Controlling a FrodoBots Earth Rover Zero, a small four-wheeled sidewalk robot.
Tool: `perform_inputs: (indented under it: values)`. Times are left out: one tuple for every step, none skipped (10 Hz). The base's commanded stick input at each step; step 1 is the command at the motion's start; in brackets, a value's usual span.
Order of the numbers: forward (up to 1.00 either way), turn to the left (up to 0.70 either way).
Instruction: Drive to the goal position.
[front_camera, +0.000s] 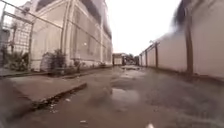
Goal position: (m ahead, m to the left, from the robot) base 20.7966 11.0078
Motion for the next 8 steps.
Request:
perform_inputs:
  values:
    - [0.7, -0.23]
    - [0.7, -0.23]
    - [0.7, -0.23]
    - [0.7, -0.23]
    - [0.7, -0.23]
    - [0.7, -0.23]
    - [0.7, -0.23]
    - [0.7, -0.23]
